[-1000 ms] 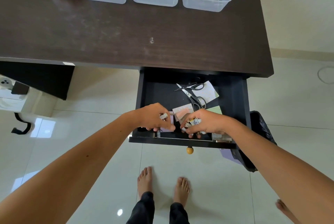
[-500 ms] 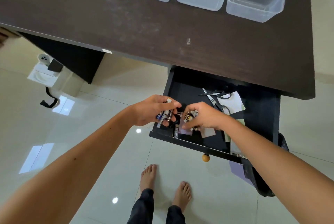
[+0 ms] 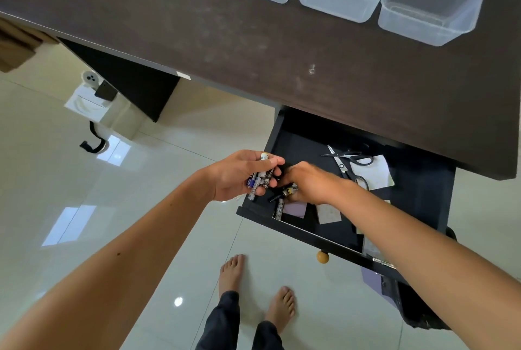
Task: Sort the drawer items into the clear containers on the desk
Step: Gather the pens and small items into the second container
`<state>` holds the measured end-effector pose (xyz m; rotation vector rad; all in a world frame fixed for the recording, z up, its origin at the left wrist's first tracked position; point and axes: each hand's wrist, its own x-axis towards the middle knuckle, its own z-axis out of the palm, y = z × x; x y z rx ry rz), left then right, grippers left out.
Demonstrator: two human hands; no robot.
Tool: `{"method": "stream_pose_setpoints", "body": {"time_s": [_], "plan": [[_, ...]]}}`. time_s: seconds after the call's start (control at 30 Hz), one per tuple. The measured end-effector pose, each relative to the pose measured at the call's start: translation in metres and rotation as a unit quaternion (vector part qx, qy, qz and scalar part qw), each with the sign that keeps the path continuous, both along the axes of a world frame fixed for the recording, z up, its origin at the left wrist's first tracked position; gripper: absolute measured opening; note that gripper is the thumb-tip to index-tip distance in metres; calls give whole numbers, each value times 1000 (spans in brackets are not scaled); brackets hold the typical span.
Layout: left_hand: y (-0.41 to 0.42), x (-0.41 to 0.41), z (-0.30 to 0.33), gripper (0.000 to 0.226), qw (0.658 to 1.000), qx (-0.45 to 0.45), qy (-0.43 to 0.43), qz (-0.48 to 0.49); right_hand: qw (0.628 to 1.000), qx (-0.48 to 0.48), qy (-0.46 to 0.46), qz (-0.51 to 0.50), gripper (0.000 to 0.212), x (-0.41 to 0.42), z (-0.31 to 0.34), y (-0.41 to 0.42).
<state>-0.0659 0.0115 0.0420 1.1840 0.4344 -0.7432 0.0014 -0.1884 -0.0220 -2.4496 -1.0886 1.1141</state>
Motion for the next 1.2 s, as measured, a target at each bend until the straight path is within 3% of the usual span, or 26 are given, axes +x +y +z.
{"method": "stream_pose_setpoints", "body": {"time_s": [0.23, 0.4, 0.73, 0.87, 1.2], "plan": [[-5, -1, 0, 34, 1000, 6, 2, 1, 999, 30, -35, 5, 34, -11, -4, -8], [-5, -3, -2, 27, 1000, 4, 1, -1, 998, 65, -12, 1, 33, -11, -1, -11], [-3, -7, -4, 24, 1000, -4, 4, 2, 993, -32, -67, 93, 26, -16, 7, 6], [-2, -8, -3, 23, 1000, -7, 3, 0, 987, -73, -92, 114, 36, -17, 11, 7], [-1, -7, -8, 21, 1000, -7, 2, -10, 971, -93, -111, 192, 30, -20, 20, 5]]}}
